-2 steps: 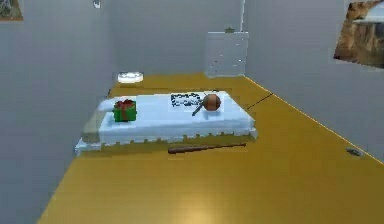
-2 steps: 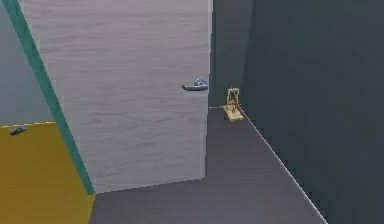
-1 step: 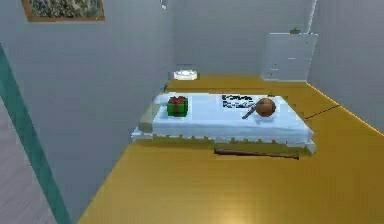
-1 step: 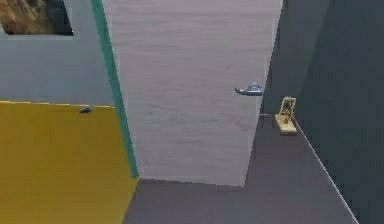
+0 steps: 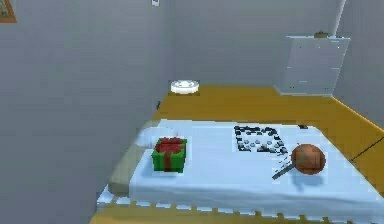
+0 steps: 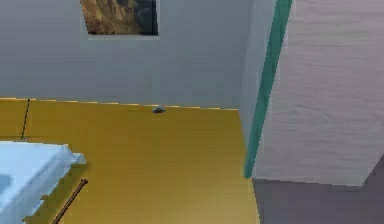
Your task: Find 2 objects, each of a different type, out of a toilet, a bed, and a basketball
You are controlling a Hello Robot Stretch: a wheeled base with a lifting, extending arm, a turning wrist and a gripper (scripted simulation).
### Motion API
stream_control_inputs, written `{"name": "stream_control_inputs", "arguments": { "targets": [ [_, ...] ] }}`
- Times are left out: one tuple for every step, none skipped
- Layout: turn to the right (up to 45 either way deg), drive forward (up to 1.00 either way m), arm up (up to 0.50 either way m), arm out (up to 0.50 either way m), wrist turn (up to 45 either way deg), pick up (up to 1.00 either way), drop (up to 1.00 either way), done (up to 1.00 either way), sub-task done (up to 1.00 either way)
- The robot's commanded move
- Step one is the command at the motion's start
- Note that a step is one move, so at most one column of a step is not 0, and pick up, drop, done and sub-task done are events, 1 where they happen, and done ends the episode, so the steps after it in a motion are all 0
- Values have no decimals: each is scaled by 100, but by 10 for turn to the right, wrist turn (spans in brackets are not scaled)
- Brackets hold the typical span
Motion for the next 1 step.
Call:
{"name": "stream_control_inputs", "arguments": {
  "targets": [
    [0, 30, 0, 0, 0, 0, 0, 0, 0]
  ]
}}
